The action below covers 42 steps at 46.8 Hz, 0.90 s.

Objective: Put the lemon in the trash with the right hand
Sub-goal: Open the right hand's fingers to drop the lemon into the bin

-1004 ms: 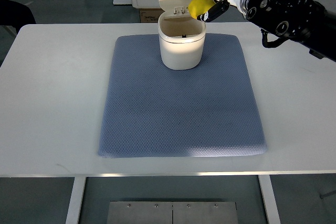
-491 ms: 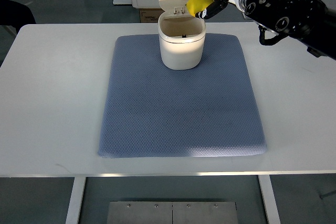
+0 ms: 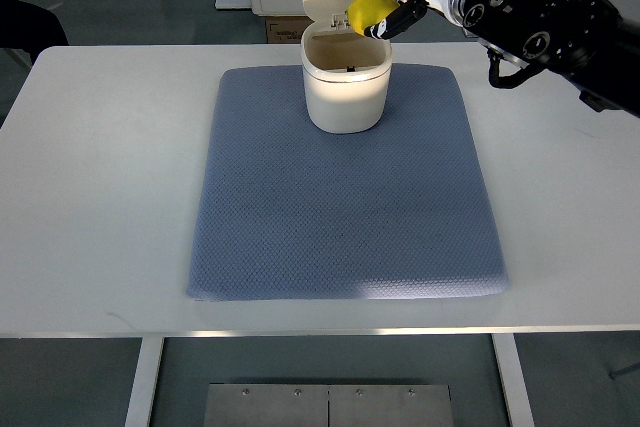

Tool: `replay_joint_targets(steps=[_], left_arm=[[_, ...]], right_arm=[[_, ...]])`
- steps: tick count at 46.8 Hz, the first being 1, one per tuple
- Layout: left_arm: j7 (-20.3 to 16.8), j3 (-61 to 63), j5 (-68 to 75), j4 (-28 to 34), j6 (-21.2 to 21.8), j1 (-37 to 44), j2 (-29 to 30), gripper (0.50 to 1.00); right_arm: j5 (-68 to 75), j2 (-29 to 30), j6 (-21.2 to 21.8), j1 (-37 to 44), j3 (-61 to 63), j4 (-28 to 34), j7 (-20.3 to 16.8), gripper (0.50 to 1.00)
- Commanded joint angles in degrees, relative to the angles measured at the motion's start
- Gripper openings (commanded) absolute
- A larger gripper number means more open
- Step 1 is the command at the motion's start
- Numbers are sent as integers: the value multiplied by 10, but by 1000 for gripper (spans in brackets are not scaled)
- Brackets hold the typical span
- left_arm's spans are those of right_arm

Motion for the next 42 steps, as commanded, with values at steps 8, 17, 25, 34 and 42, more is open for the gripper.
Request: replay_joint_targets(steps=[8,17,25,34,42], left_arm=[[0,0,0,0,0,0,0,1000],[0,0,0,0,0,0,0,1000],[0,0,0,0,0,0,0,1000],[0,0,0,0,0,0,0,1000],[0,0,0,0,0,0,0,1000]], right_arm=[[-2,0,-2,0,46,0,-1,571],[-2,0,-2,-4,47,0,-1,736],[-2,0,-2,-9,47,1,0,845],[-2,0,-2,-9,47,1,3,998],[-2,0,-1,-8,47,2,0,1000]])
